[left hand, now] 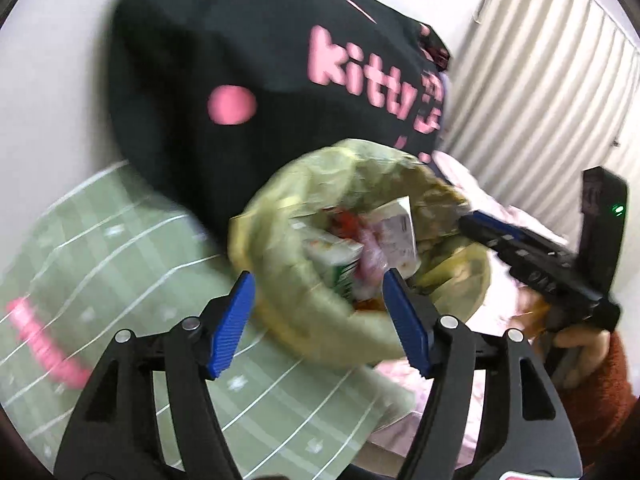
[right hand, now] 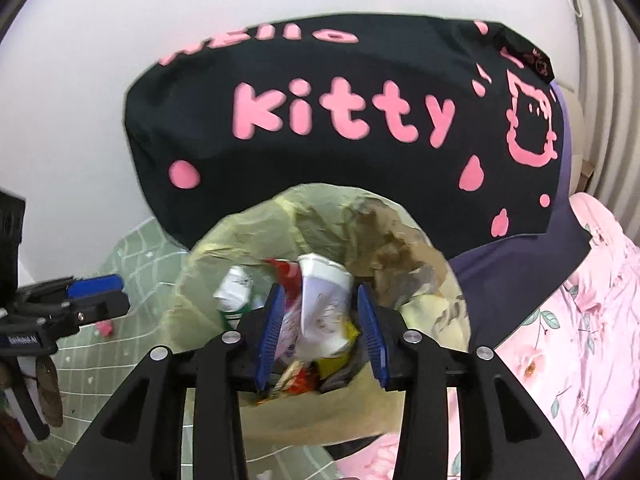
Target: Collect trash
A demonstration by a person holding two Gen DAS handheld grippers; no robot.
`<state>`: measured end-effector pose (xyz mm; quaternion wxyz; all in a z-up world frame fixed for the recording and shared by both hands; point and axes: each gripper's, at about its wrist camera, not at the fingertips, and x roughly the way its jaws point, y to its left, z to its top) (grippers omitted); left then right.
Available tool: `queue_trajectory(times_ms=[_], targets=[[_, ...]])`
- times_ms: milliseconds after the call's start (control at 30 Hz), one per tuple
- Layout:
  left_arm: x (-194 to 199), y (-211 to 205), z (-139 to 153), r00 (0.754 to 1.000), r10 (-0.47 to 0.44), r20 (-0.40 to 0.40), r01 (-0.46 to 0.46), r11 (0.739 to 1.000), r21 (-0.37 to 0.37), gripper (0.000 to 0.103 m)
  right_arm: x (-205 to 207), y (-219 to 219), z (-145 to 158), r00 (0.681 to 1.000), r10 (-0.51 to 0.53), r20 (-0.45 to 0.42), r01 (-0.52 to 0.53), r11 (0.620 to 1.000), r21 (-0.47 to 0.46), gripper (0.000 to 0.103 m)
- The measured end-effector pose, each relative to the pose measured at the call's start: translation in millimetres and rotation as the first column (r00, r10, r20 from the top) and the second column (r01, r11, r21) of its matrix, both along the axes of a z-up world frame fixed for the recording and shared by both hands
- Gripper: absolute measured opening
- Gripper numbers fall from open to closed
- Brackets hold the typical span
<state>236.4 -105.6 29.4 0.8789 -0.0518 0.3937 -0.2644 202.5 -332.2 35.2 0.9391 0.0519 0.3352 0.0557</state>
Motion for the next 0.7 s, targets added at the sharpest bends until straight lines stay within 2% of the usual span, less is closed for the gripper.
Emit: queue_trajectory(times_ms=[133, 267, 400, 533, 700], targets=[[-41, 42, 2, 0.992, 0.12, 0.025, -0.121, 0.992, 0.025, 0.075, -25, 31, 9, 0.998, 0.042, 0.036, -0.043, 0.999, 0.015, 0.038], [-79, 79, 2, 0.972, 0.223, 0.067, -0.228, 0.971, 0.075, 0.075, -50, 65, 7, 0.996, 0.084, 0.043, -0.086, 0.995, 0.055, 0.038], [-114, 107, 0, 0.946, 0.306, 0.106, -0.318, 0.941, 0.12, 0.075, -71, 100, 0, 0.992, 0.127, 0.022, -0.128, 0.99, 0.056, 0.038], [-137, 128, -1, 0.922, 0.362, 0.137, -0.381, 0.913, 0.148, 0.075, -92, 133, -4, 0.984, 0.175, 0.022, -0.176, 0.984, 0.041, 0.038], [-160, 148, 1, 0.908, 0.388, 0.161, -0.411, 0.899, 0.15, 0.075, -115, 166, -2, 0.979, 0.201, 0.045, -0.2, 0.98, -0.009, 0.038]])
